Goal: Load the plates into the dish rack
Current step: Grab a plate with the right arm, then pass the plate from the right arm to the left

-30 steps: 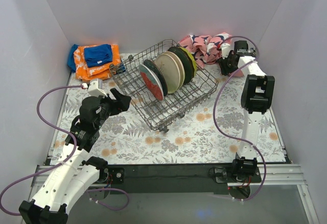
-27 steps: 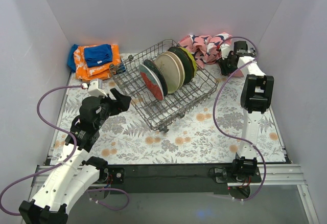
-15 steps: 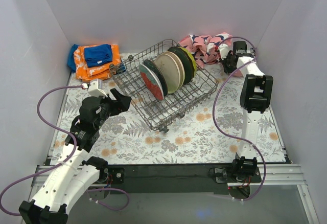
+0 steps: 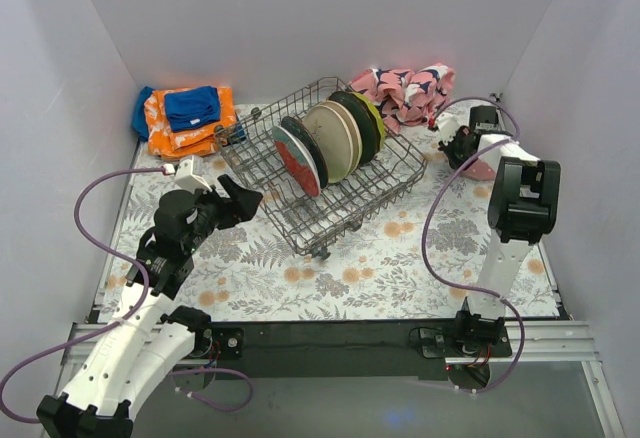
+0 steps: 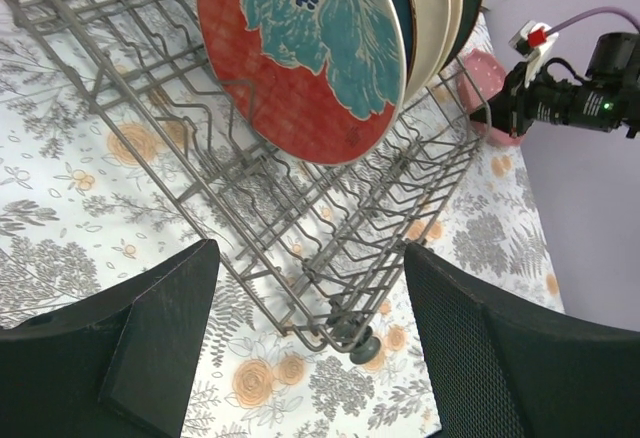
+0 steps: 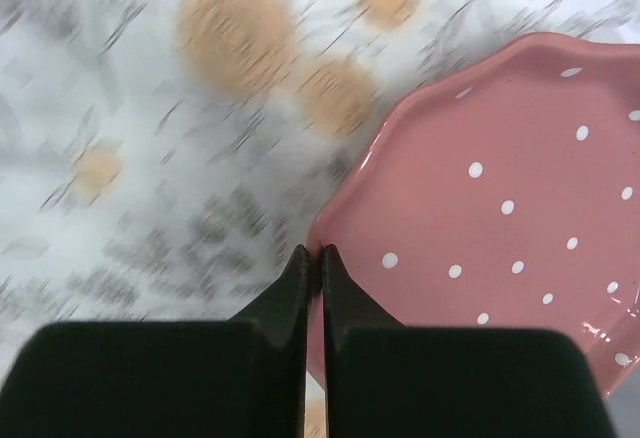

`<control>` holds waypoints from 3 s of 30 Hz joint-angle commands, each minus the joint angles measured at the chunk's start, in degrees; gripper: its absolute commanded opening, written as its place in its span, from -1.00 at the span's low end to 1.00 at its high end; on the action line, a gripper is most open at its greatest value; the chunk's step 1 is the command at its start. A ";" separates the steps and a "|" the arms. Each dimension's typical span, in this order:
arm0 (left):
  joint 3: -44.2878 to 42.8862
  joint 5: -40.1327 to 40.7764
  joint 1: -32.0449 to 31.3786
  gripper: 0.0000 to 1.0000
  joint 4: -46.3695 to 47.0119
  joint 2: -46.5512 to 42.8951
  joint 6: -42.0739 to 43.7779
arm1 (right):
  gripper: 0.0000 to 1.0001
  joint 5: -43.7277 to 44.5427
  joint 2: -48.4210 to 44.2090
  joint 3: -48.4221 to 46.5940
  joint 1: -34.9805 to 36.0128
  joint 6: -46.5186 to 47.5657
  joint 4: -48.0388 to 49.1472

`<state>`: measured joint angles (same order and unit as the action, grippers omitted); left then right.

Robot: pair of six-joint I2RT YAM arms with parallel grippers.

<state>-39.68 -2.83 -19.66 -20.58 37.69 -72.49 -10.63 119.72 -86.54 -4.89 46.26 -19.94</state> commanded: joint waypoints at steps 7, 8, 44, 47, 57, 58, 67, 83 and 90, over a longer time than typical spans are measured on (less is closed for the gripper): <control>1.97 -17.10 0.24 0.43 4.05 0.71 -8.71 | -0.97 -7.82 -24.94 34.29 -0.30 6.64 -4.75; 2.24 -18.51 0.24 0.43 5.10 1.06 -10.38 | -0.97 -8.08 -26.80 36.08 -0.30 8.04 -5.10; -2.85 7.04 -43.88 0.34 28.31 37.44 -41.32 | -0.97 -21.53 -62.59 50.60 9.36 30.21 -33.75; -5.49 9.15 -45.03 0.35 28.58 42.01 -44.31 | -0.97 -22.24 -63.73 50.51 11.64 29.68 -34.72; -14.72 10.92 -47.49 0.36 20.84 55.55 -51.44 | -0.97 -25.22 -68.47 49.28 14.64 28.36 -37.80; -15.07 11.00 -47.40 0.36 20.84 56.60 -51.61 | -0.97 -25.84 -68.83 49.19 14.73 28.36 -38.06; -22.98 11.62 -47.31 0.36 19.36 62.50 -49.24 | -0.97 -27.68 -71.12 47.26 16.05 28.10 -40.96; -27.99 10.92 -46.70 0.28 16.89 68.04 -50.39 | -0.97 -33.66 -73.14 44.18 17.36 26.34 -44.39; -31.25 8.72 -46.17 -0.09 18.20 70.50 -49.50 | -0.97 -35.24 -74.19 43.48 17.80 27.04 -45.01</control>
<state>-68.16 6.42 -66.26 -4.36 108.25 -114.43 -39.20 46.46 -39.40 12.10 72.64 -63.13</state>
